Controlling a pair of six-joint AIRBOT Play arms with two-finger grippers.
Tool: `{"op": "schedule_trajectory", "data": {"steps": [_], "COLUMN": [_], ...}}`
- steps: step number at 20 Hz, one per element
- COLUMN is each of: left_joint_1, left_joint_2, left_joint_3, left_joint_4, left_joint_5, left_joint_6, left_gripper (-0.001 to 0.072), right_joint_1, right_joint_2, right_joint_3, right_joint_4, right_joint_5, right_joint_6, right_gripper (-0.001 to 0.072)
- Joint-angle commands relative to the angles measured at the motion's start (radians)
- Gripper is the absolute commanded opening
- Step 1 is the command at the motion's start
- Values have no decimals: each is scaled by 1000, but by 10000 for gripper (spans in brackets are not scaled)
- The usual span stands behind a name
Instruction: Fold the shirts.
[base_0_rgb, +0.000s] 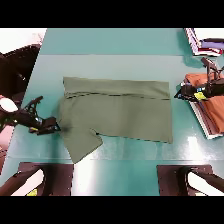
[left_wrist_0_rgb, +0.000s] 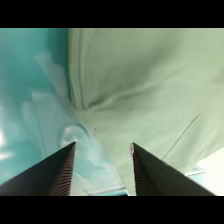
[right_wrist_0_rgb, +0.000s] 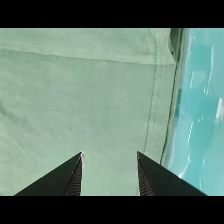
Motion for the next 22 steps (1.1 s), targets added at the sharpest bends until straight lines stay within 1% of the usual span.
{"op": "schedule_trajectory", "data": {"steps": [1,4,6,10,11,12,13,14,17,20,21,22], "left_joint_1": [2,2,2,2,2,2,2,2,2,2,2,2], "left_joint_2": [28,28,28,28,29,28,28,29,66,164,180,185], "left_joint_3": [-107,-137,-169,-206,-206,-204,-198,-183,-120,-72,-60,-55], "left_joint_4": [-33,-66,-111,-169,-189,-207,-214,-219,-204,-201,-201,-203], "left_joint_5": [26,45,69,115,124,130,130,129,104,103,102,100], "left_joint_6": [-8,-7,20,33,53,63,84,99,98,85,78,78], "left_gripper": [431,431,431,430,429,329,60,35,34,35,35,35], "right_joint_1": [0,3,3,3,2,0,0,-8,-67,-175,-212,-241], "right_joint_2": [37,37,37,37,37,37,37,37,42,95,113,121], "right_joint_3": [-22,-20,-20,-20,-20,-20,-21,-25,-95,-290,-365,-435], "right_joint_4": [2,2,2,4,22,28,23,21,17,14,16,19], "right_joint_5": [-27,-29,-29,-22,-11,6,32,60,169,180,177,177], "right_joint_6": [-1,-1,-1,-1,-1,-1,-2,-8,-21,-22,-24,-30], "right_gripper": [386,386,386,385,385,385,385,385,385,388,427,510]}}
